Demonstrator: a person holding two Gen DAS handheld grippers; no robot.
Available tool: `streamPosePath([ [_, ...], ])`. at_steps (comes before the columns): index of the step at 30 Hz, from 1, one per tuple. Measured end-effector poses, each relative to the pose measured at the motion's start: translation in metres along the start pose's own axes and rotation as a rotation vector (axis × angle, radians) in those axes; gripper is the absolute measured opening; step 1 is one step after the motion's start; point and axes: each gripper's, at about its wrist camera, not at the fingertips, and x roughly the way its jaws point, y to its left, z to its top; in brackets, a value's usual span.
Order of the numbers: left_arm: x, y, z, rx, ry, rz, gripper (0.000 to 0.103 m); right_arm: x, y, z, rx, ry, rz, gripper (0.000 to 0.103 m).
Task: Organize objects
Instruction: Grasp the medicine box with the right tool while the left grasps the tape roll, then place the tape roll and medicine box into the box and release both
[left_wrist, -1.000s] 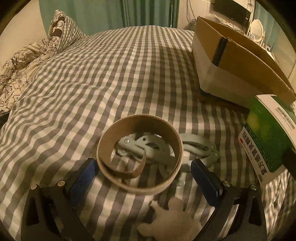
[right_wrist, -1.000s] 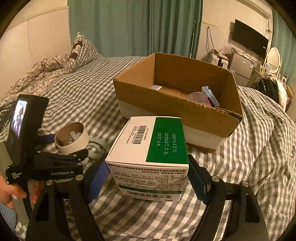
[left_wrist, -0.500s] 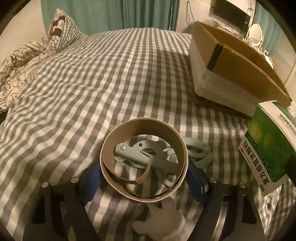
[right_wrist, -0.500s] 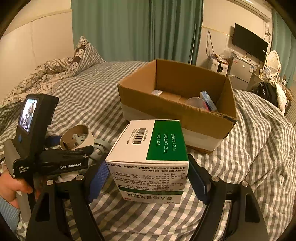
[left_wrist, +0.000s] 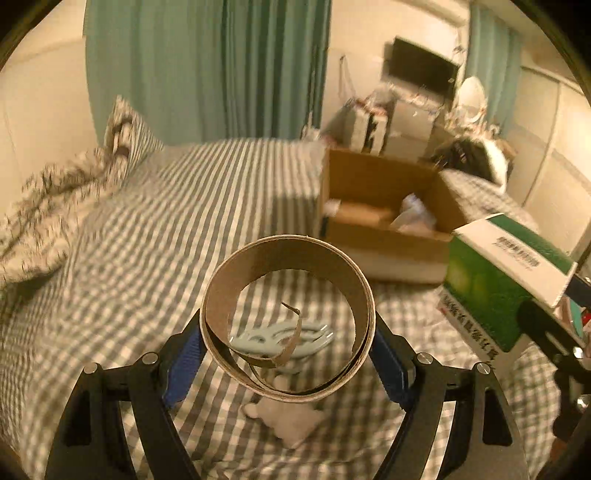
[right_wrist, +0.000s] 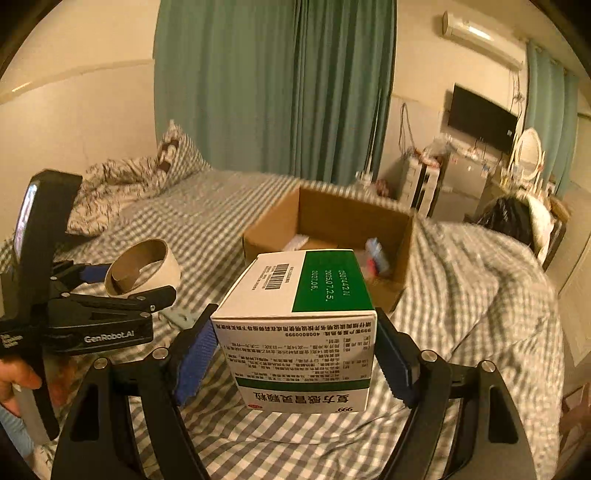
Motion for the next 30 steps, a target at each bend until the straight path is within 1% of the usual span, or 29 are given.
streamPosePath([
  [2, -0.020, -0.008, 0.013, 0.019, -0.042, -0.021, 0.083, -0.017, -0.003, 0.010, -0.011, -0.038, -0.010, 0.078],
  [7, -0.046, -0.028, 0.046, 0.052, -0.109, -0.067, 0.083, -0.050, -0.013, 0.040, -0.033, -0.129, -0.042, 0.078],
  [10, -0.051, -0.043, 0.070, 0.084, -0.149, -0.075, 0.083, -0.056, -0.026, 0.061, -0.026, -0.166, -0.051, 0.078],
  [13, -0.045, -0.055, 0.089, 0.117, -0.170, -0.071, 0.083, -0.052, -0.042, 0.080, -0.003, -0.186, -0.050, 0.078],
  [15, -0.033, -0.063, 0.104, 0.130, -0.169, -0.069, 0.083, -0.041, -0.053, 0.094, 0.017, -0.187, -0.043, 0.078],
  [17, -0.015, -0.068, 0.118, 0.132, -0.150, -0.079, 0.083, -0.026, -0.066, 0.105, 0.039, -0.176, -0.029, 0.078],
  [22, 0.042, -0.077, 0.143, 0.139, -0.093, -0.076, 0.083, 0.026, -0.098, 0.125, 0.105, -0.132, 0.020, 0.078],
  [23, 0.058, -0.078, 0.147, 0.137, -0.074, -0.080, 0.083, 0.039, -0.103, 0.128, 0.115, -0.120, 0.032, 0.078],
  [27, 0.106, -0.083, 0.147, 0.143, -0.016, -0.076, 0.083, 0.091, -0.115, 0.134, 0.133, -0.069, 0.057, 0.078],
  [30, 0.139, -0.090, 0.143, 0.169, 0.036, -0.070, 0.083, 0.129, -0.118, 0.133, 0.128, -0.022, 0.072, 0.078],
])
